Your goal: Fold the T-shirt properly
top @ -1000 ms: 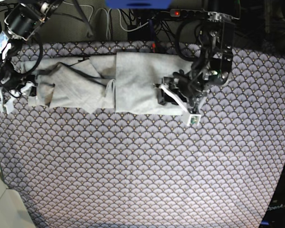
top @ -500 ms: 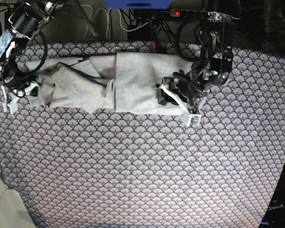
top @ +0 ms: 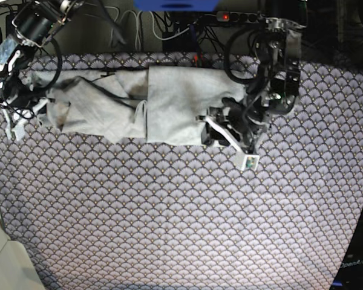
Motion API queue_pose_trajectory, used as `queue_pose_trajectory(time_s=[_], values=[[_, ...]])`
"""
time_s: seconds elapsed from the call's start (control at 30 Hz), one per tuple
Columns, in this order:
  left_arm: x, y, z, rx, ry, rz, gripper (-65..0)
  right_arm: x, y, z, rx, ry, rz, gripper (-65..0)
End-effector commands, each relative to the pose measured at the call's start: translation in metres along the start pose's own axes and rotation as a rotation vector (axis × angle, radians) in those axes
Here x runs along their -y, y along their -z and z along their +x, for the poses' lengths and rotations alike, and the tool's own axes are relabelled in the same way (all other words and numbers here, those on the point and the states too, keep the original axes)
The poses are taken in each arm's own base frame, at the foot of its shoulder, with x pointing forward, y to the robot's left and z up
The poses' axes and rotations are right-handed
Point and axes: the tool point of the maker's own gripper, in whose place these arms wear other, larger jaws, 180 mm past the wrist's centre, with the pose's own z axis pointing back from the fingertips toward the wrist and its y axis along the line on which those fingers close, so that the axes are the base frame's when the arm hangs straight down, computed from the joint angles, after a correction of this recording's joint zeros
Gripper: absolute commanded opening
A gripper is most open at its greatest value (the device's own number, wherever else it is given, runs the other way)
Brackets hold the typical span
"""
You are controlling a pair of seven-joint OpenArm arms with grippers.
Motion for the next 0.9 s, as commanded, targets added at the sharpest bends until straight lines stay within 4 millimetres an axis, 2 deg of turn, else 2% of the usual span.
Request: queue_pose_trajectory(time_s=[0.0,0.07,0.2,0.27,0.43,0.57,0.73,0.87], values=[[0.007,-0.004,0.015,0.046,0.01,-0.02,-39.9,0.006,-0.013,0.017,0.044,-0.029,-0.031,-65.0],[0.007,-0.006,0.019,0.059,0.013,-0.02,-39.9,0.001,-0.02,0.023,0.062,-0.041,-0.029,-65.0],[-0.009,-0.012,0.024,0.083,-0.041,0.001,-39.9,-0.014,-0.036,0.03,0.125,-0.07,0.015,-65.0],[-0.022,-0.017,0.028,0.1,-0.093,0.007,-39.9,-0.017,-0.044,0.035,0.14,-0.089,0.006,-65.0],[-0.064,-0.037,0.038,0.147,-0.165,0.07,-39.9,-0.032,-0.055,0.029,0.14,-0.111,-0.005,-65.0],[-0.097,-0.054,0.035,0.156,-0.186,0.142,-39.9,-0.058,-0.059,0.026,0.161,-0.144,0.018,-65.0],[-0.135,-0.078,0.031,0.179,-0.223,0.241,-39.9,-0.099,-0.051,0.024,0.156,-0.201,0.101,-65.0],[-0.146,-0.085,0.023,0.172,-0.238,0.271,-39.9,-0.124,-0.049,0.019,0.15,-0.234,0.152,-65.0]])
